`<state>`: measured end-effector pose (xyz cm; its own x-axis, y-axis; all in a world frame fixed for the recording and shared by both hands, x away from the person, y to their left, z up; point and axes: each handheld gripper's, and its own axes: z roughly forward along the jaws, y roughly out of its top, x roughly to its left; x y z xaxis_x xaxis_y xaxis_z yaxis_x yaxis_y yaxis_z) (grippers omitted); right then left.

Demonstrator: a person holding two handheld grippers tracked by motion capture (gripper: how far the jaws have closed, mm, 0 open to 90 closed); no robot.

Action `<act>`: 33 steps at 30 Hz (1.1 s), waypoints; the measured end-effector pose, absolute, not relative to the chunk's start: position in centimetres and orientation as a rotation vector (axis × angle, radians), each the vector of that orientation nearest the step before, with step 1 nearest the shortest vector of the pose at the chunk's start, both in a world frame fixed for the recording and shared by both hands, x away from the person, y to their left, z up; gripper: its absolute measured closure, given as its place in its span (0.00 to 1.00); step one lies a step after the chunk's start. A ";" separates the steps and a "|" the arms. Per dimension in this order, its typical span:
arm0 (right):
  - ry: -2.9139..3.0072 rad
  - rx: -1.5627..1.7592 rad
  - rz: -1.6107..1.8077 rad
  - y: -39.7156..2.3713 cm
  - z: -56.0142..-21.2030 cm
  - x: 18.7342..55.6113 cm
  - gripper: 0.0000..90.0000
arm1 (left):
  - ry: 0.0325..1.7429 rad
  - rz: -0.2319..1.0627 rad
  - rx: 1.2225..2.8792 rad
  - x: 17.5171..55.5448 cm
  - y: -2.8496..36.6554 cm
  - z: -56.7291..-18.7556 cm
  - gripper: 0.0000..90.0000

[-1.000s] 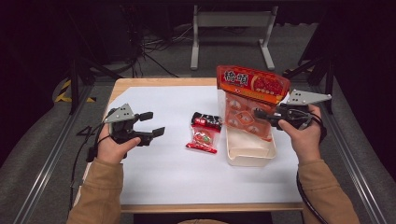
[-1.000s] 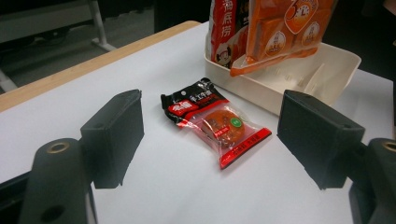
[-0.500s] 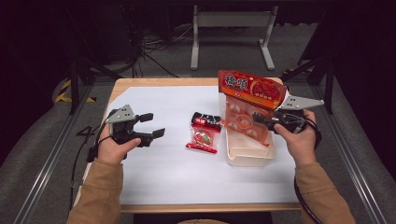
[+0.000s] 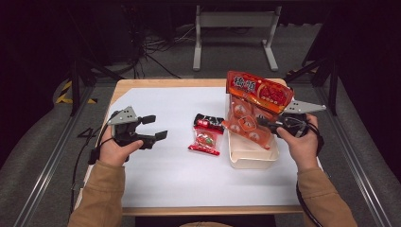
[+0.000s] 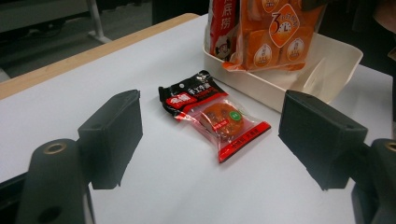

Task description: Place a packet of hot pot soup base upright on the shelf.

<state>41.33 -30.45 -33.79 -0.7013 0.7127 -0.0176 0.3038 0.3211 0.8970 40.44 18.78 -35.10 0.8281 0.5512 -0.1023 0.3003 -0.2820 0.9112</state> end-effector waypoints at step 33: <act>2.083 1.006 1.149 -28.4 -33.1 38.6 0.77 | 0.631 0.286 1.899 40.4 18.8 -35.1 0.25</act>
<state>38.57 -28.38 -33.08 -0.5676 0.8163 -0.1075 0.3442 0.3539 0.8696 40.42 18.81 -35.11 0.8314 0.5484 -0.0898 0.2932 -0.2956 0.9092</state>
